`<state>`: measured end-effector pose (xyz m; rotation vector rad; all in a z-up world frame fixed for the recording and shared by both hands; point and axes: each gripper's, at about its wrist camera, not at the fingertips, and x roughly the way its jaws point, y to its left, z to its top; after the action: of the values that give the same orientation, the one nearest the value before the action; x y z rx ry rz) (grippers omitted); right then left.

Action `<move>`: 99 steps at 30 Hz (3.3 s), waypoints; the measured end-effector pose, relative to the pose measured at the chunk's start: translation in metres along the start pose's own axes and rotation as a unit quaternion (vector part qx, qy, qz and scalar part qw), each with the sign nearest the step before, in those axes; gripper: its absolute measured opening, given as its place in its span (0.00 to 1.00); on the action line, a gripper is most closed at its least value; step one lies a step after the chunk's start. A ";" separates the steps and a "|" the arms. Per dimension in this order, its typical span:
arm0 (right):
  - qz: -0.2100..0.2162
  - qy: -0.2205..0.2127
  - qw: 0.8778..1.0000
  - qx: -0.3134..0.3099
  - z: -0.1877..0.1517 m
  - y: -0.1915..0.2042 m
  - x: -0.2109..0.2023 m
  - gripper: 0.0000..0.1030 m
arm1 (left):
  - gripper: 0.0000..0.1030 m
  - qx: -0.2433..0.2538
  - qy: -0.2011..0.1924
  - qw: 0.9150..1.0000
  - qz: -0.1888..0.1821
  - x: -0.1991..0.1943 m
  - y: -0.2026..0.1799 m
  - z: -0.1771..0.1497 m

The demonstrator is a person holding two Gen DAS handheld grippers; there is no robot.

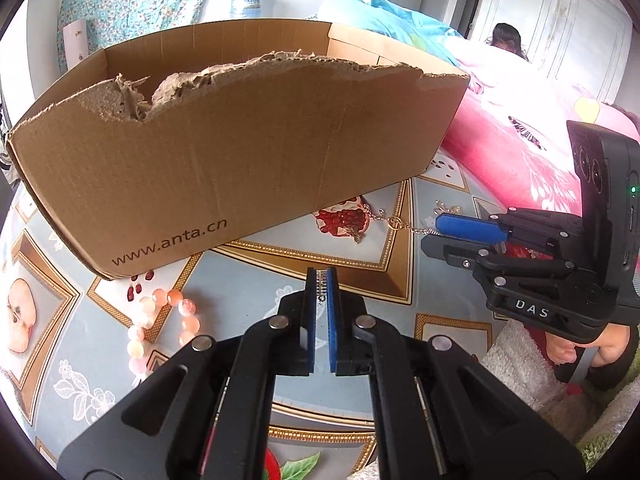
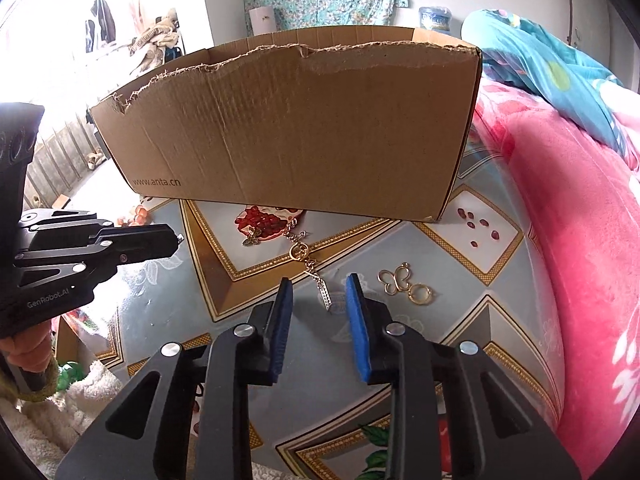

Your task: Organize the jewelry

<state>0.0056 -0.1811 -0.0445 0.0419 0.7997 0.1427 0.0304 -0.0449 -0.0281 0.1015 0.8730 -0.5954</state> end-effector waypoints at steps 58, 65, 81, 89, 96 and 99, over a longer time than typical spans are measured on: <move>0.060 -0.089 0.994 0.000 0.048 0.002 -0.078 0.01 | 0.04 -0.012 -0.078 0.997 -0.006 -0.059 0.007 0.010; 0.102 -0.138 0.985 -0.012 0.082 0.004 -0.109 0.01 | 0.04 0.006 -0.124 0.992 -0.025 -0.098 0.003 0.043; 0.160 0.006 0.987 0.000 0.201 -0.025 -0.017 0.02 | 0.04 -0.051 0.041 0.998 -0.024 -0.014 0.050 0.167; 0.122 0.108 0.986 -0.025 0.221 -0.023 0.058 0.02 | 0.04 -0.067 0.136 0.988 0.003 0.050 0.065 0.187; 0.104 0.162 0.981 -0.016 0.222 -0.028 0.084 0.03 | 0.05 -0.083 0.171 0.982 0.011 0.073 0.072 0.191; 0.105 0.165 0.981 -0.013 0.220 -0.032 0.087 0.03 | 0.06 -0.087 0.170 0.981 0.010 0.074 0.073 0.190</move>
<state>0.2269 -0.1966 0.0436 0.0803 1.1235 0.3666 0.2372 -0.0779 0.0286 0.0542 1.2514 -0.4859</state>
